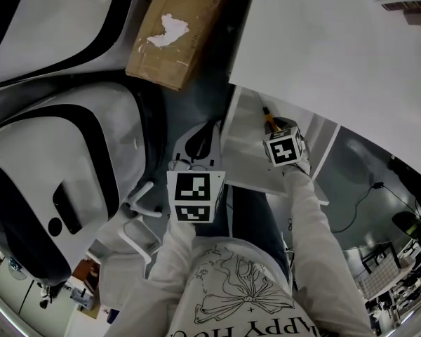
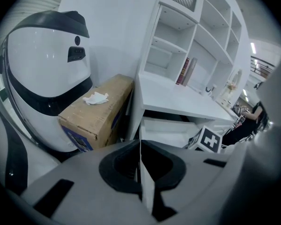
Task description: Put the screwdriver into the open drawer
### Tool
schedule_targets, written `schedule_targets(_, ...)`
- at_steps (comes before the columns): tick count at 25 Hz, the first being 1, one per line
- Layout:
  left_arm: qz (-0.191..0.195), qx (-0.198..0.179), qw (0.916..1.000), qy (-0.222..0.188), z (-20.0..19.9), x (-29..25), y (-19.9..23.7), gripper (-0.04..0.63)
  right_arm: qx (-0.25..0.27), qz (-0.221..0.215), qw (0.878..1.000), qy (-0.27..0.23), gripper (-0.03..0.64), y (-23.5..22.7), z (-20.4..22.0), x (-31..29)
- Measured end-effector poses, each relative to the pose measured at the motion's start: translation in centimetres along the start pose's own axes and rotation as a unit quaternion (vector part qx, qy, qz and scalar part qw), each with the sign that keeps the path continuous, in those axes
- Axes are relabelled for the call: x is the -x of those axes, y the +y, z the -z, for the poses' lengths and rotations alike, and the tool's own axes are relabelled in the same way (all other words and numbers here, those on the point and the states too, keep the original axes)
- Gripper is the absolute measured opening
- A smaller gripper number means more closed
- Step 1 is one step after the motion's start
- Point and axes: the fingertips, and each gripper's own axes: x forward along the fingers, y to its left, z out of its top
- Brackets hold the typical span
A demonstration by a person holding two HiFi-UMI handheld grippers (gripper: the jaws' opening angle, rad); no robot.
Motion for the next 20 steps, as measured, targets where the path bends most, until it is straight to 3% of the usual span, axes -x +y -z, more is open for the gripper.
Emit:
schedule_targets(4, 0.0, 0.002, 1.0, -0.008, -0.4, 0.5, 0.0, 0.009, -0.019, -0.002, 1.0, -0.024, 0.109, 0.0, -0.9, 1.7)
schedule_targets(10, -0.001, 0.002, 0.9995, -0.032, -2.4, 2.2, -0.6, 0.009, -0.052, 0.019, 0.994, -0.089, 0.098, -0.4, -3.3, 7.0)
schedule_targets(20, -0.001, -0.016, 0.9941, -0.107, -8.9, 7.4, -2.4, 0.009, -0.122, 0.062, 0.961, -0.238, 0.054, -0.1, -7.2, 19.6)
